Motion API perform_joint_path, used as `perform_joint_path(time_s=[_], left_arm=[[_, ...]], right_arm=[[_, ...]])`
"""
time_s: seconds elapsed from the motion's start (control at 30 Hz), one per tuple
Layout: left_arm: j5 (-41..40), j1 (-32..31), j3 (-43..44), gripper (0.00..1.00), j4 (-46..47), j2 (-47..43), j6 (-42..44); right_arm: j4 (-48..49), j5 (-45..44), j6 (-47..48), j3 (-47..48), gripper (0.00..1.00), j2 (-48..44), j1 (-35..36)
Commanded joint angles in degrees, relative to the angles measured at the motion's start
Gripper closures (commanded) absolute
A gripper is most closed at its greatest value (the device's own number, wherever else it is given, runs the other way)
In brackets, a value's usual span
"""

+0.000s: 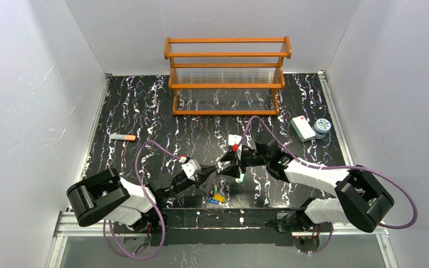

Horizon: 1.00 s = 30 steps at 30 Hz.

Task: Put the keys on the keyring
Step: Adjust the key on the keyring, then place the keyring at the center of the board.

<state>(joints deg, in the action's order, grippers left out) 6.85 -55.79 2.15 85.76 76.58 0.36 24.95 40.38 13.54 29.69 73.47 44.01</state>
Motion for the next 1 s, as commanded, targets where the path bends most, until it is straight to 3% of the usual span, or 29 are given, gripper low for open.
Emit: perform_joint_path(time_s=[0.0,0.23,0.37,0.5,0.63,0.97], left_arm=[[-10.00,-0.20,0.44,1.00,1.13,1.17,-1.37],[-19.85,-0.20,3.19,1.00,-4.67,2.42,-2.07],[-20.44,-0.20,4.24,1.00,-6.64,1.10,-1.90],[-13.48,-0.20,8.27,1.00,-12.05,-0.46,-0.64],[-9.16,-0.20,13.43,1.00,-15.88,-0.73,1.78],[-2.50,-0.20,22.53,1.00,-16.41,3.18,0.59]], right_arm=[[-1.23,-8.78,-1.68,0.81,0.32,-2.96,0.10],[-2.40,-17.36,-10.14,0.74,0.02,-4.64,-1.75],[-5.04,-20.46,-14.44,2.73,0.01,-3.81,-3.00],[-1.99,-19.59,-17.15,0.57,0.01,-6.20,-4.48],[1.16,-25.98,-21.47,-2.71,0.01,-9.98,-5.26],[-5.49,-34.65,-23.64,-1.23,0.01,-12.71,-6.27]])
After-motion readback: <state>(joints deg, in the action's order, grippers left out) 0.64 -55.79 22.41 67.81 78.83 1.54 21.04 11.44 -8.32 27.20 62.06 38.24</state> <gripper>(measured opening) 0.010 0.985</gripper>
